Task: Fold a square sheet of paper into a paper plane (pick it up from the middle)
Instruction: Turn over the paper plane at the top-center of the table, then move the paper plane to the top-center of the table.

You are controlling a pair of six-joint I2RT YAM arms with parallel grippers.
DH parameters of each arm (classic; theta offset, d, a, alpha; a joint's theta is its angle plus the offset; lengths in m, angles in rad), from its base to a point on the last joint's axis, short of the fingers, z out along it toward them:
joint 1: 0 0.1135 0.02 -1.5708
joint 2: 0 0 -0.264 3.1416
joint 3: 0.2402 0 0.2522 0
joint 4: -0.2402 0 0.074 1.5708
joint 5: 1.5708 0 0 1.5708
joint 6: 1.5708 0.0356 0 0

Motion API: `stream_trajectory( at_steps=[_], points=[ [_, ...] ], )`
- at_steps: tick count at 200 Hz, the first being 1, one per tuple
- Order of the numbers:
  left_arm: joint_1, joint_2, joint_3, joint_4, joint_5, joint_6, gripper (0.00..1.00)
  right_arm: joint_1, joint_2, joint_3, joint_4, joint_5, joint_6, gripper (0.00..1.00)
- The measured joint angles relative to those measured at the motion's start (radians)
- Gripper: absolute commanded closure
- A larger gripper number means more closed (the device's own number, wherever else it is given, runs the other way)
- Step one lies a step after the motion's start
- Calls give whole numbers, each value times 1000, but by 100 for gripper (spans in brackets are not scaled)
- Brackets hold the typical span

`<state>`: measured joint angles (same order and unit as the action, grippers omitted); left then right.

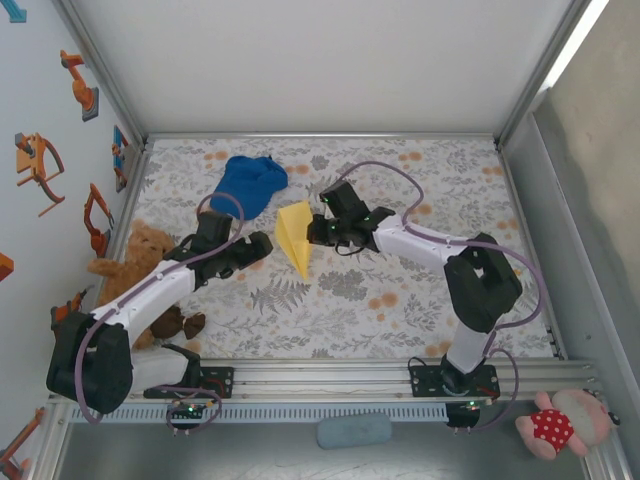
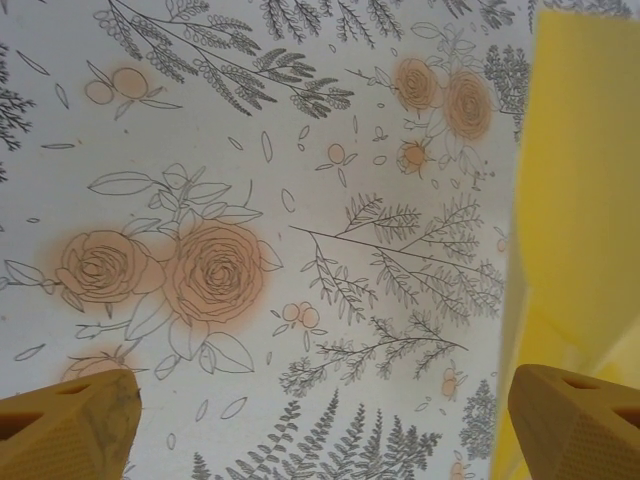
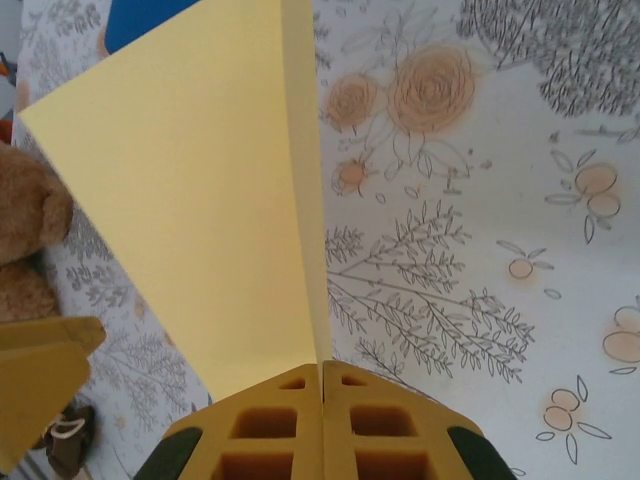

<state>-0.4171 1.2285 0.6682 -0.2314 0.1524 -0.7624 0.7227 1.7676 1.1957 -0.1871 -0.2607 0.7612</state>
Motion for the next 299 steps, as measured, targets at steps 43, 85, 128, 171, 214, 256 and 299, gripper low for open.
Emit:
stream_trajectory(
  at_steps=[43,85,128,171,214,256,299],
  points=[
    [-63,21,-14,51,34,-39,23,-38,45,-140,156,-127,8,100],
    [-189,128,21,66,34,-77,35,-84,60,-212,219,-169,15,100],
    [-280,273,129,82,24,-96,50,-98,65,-225,249,-176,16,100],
    [-322,352,218,80,4,-95,53,-112,74,-229,256,-185,16,100],
    [-328,441,292,47,-26,-89,56,-117,77,-229,263,-197,16,100],
    [-338,520,356,-6,-58,-72,58,-117,82,-229,263,-200,16,100],
    [-349,562,377,-50,-68,-51,59,-117,89,-229,264,-201,16,100]
  ],
)
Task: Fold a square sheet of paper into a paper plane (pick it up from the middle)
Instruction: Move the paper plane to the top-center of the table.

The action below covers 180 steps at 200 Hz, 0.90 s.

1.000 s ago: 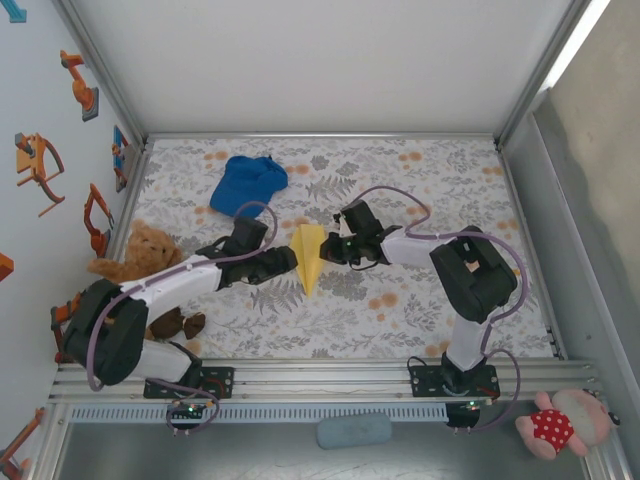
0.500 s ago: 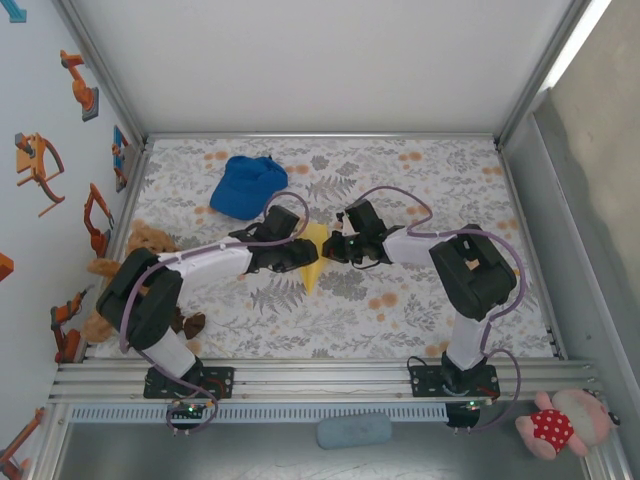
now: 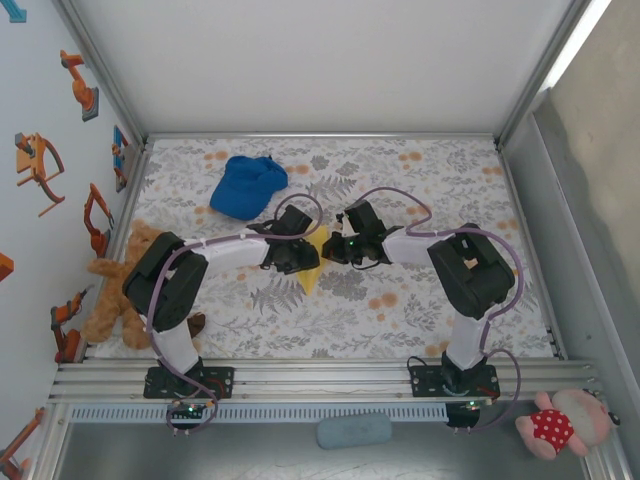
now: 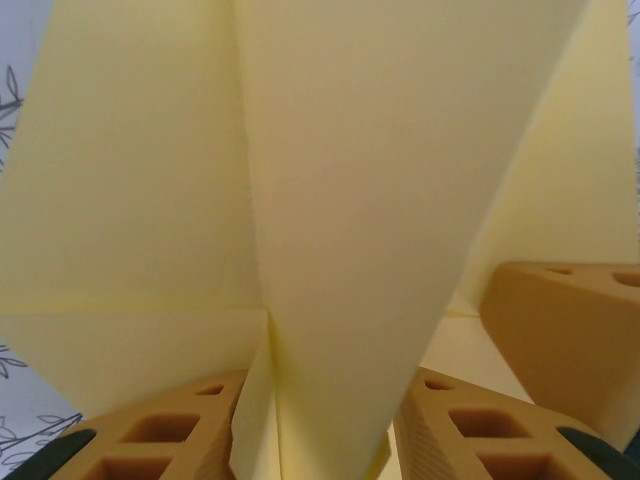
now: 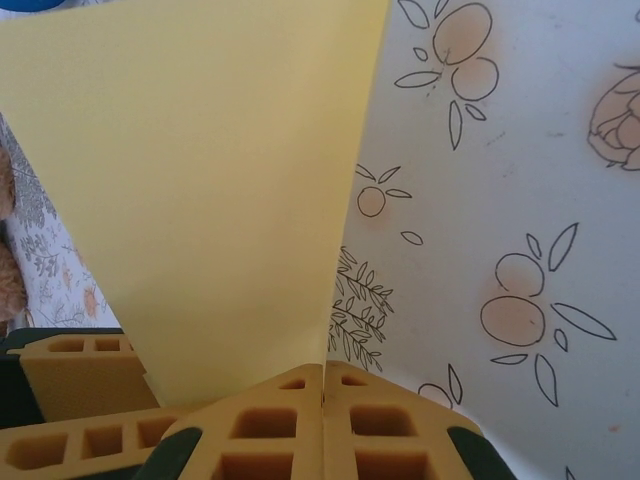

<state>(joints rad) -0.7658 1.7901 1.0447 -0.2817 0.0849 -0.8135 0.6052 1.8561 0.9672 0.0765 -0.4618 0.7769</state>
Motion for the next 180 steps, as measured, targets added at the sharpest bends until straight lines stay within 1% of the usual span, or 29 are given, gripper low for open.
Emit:
stream_trajectory(
  at_steps=[26,80,95,116,148,169,180],
  points=[
    [-8,7,13,-14,-4,16,59,0,5,0,0,-3,0,100],
    [-19,43,46,-42,-26,36,66,0,5,0,0,-14,3,100],
    [-23,48,55,-52,-35,40,69,-1,5,0,0,-19,8,100],
    [-27,50,59,-57,-40,45,76,-5,5,0,3,-26,16,96],
    [-29,50,67,-64,-44,56,85,-24,-15,-11,3,-32,33,75],
    [-29,50,74,-82,-61,68,89,-55,-73,-42,-11,-4,35,68],
    [-29,50,84,-97,-72,74,91,-74,-112,-59,-27,21,30,66]
  ],
)
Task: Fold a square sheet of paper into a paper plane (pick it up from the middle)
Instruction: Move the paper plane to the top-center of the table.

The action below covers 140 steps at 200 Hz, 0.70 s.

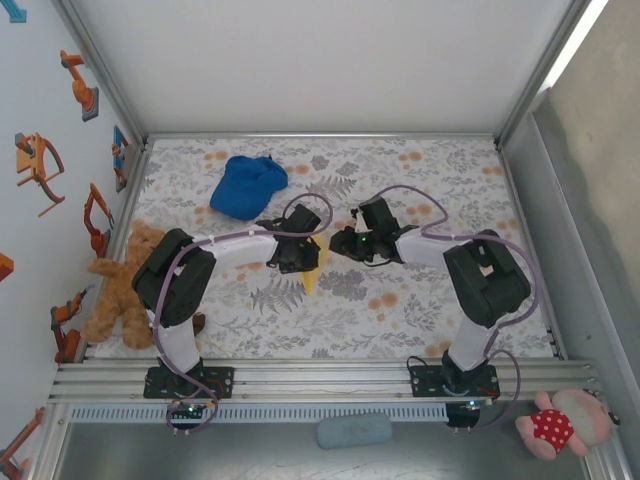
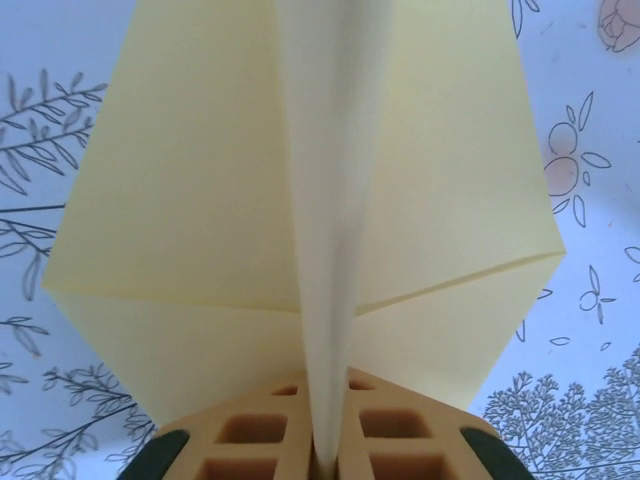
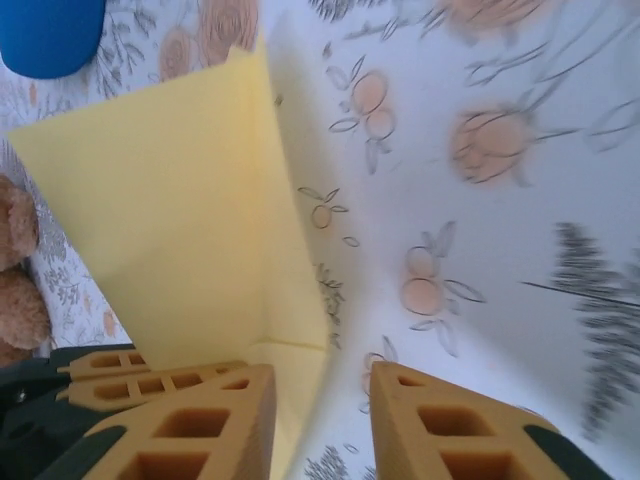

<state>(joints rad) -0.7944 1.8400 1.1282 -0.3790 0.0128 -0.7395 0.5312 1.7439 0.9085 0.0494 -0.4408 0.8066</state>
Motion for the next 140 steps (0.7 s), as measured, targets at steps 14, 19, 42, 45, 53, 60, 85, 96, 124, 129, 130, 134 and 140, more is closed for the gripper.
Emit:
stream_trajectory(
  at_steps=[14,19,42,45,53,60,85,96,124,129,130,134,140],
  points=[
    [0,0,21,-21,-21,16,92,-22,-59,-18,-25,40,-12,66],
    [0,0,31,-31,-29,21,92,-29,-80,-23,-36,56,-16,66],
    [0,4,107,-80,-74,52,92,-54,-163,-37,-82,129,-39,64],
    [1,8,124,-88,-81,58,92,-56,-173,-38,-90,143,-41,64],
    [2,19,166,-108,-98,70,92,-62,-198,-40,-111,174,-50,63],
    [3,32,202,-119,-112,80,93,-65,-218,-42,-127,201,-59,62],
    [15,111,347,-166,-166,119,92,-69,-267,-44,-184,297,-96,61],
    [26,156,411,-190,-183,134,92,-70,-279,-44,-203,327,-113,61],
    [63,267,544,-234,-204,164,92,-73,-289,-45,-244,389,-156,62],
    [71,286,566,-240,-204,169,92,-74,-289,-46,-248,396,-161,62],
    [72,289,569,-241,-204,170,92,-74,-289,-46,-250,398,-163,62],
    [77,301,583,-246,-204,173,92,-76,-289,-47,-253,403,-168,62],
    [85,321,604,-251,-203,178,91,-77,-289,-48,-258,409,-174,62]
  ],
)
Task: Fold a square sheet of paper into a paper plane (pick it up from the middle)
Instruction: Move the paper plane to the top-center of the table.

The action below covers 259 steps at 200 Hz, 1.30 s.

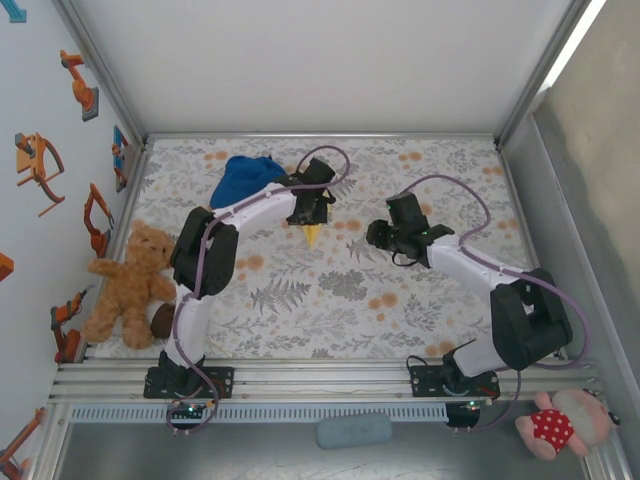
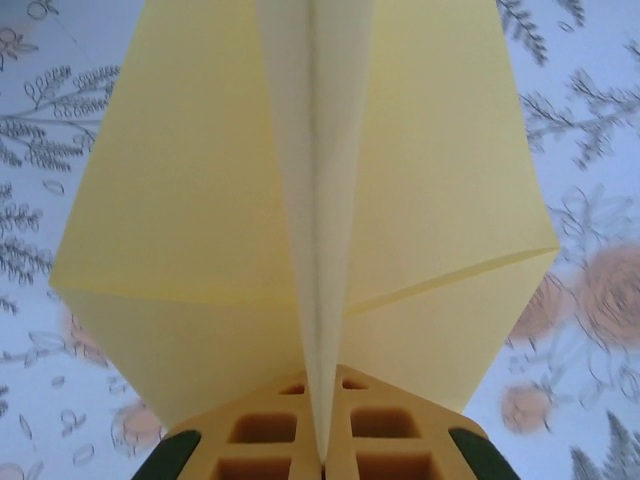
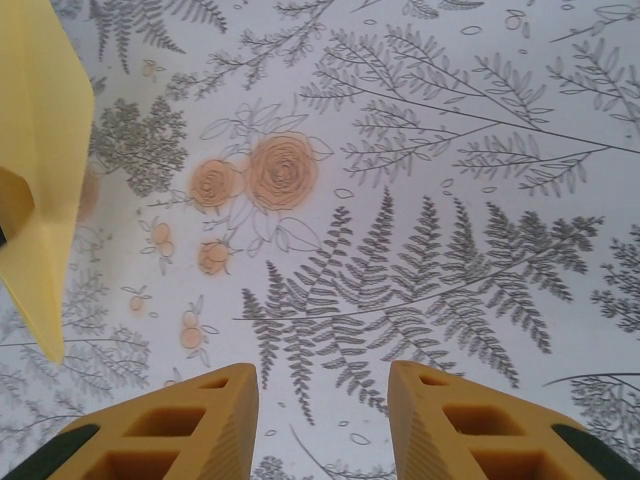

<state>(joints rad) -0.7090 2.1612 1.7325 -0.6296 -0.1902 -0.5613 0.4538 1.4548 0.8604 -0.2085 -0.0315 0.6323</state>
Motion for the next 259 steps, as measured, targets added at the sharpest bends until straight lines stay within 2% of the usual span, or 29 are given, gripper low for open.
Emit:
stream_trajectory(
  at_steps=[51,73,141,173,219,259],
  points=[
    [44,129,137,-21,9,37,84,-17,0,-4,-25,22,-35,63],
    [47,166,170,-24,10,42,78,-23,0,-4,-29,22,-43,63],
    [49,199,190,-45,3,43,69,-34,0,-4,-31,21,-47,63],
    [48,207,200,-45,0,37,58,-34,0,-5,-31,21,-47,64],
    [48,214,209,-50,-4,23,58,-34,0,-5,-31,21,-47,64],
    [48,217,217,-52,-11,-19,55,-35,0,-5,-31,21,-47,64]
  ],
)
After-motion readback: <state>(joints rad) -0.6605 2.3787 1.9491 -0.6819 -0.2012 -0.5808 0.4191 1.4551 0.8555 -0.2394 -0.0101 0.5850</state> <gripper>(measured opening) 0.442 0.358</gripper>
